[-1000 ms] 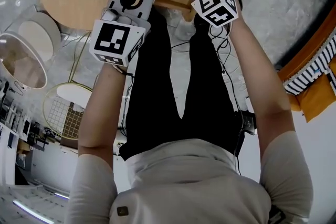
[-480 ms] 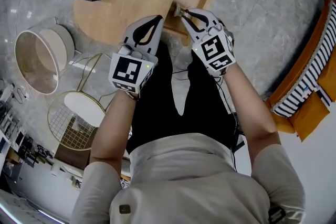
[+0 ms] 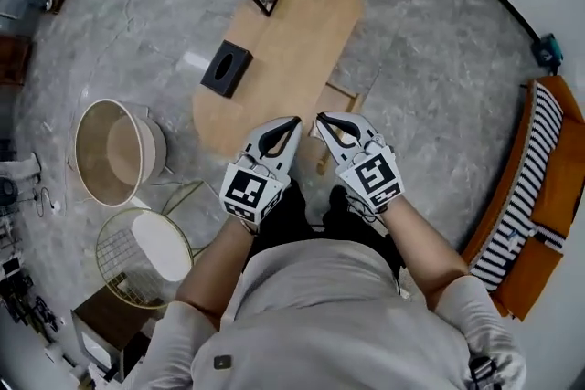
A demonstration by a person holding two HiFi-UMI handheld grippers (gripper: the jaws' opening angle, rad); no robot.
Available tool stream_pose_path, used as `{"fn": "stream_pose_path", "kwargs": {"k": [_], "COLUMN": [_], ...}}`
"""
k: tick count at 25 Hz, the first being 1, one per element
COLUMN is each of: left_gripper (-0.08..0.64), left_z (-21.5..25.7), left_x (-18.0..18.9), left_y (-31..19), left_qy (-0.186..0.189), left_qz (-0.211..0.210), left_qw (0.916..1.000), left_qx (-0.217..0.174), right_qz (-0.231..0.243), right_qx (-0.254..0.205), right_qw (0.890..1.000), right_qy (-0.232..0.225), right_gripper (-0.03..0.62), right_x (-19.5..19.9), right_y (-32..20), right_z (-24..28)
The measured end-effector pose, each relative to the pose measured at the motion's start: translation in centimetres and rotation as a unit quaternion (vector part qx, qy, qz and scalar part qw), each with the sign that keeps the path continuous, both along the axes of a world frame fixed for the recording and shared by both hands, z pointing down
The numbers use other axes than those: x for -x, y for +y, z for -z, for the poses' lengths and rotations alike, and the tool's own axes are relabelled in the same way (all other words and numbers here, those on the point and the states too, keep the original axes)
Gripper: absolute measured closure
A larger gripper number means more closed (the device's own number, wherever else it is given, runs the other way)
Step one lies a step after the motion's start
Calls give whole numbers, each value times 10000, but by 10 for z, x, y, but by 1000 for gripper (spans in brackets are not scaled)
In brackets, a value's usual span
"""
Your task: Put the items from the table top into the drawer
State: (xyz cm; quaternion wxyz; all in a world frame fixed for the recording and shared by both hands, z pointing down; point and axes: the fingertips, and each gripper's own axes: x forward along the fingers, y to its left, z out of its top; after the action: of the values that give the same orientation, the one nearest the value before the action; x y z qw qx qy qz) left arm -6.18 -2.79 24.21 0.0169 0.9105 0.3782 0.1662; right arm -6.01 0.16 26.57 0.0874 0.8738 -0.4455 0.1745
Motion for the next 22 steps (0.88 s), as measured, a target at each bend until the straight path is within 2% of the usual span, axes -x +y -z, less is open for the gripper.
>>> {"fn": "stream_pose_path", "kwargs": {"k": [2,5,9,14,22], "left_gripper": [551,551,551,551,551], "left_z": [41,91,134,166,188], "left_x": [5,28,61,80,114], "left_y": [-2,-4,-2,-1,22], "left_qy": [305,553,833,1174,1452], "left_qz": [24,114,264,459,659], "left_qw": [9995,9983,9961,9920,9872], "left_qx": [44,123,146,87,14], "right_qz": [60,-28,3,135,314], "right_qx": [-65,-325,-636,-887,-1015], "right_qw": [9994,9980,9947,9893,9856], "right_qy": [320,550,812,1155,1317], "right_gripper": [565,565,565,565,565], "right_x": [4,25,56,70,105], "right_y": [3,16,31,36,60], "right_z": [47,107,158,195,210]}}
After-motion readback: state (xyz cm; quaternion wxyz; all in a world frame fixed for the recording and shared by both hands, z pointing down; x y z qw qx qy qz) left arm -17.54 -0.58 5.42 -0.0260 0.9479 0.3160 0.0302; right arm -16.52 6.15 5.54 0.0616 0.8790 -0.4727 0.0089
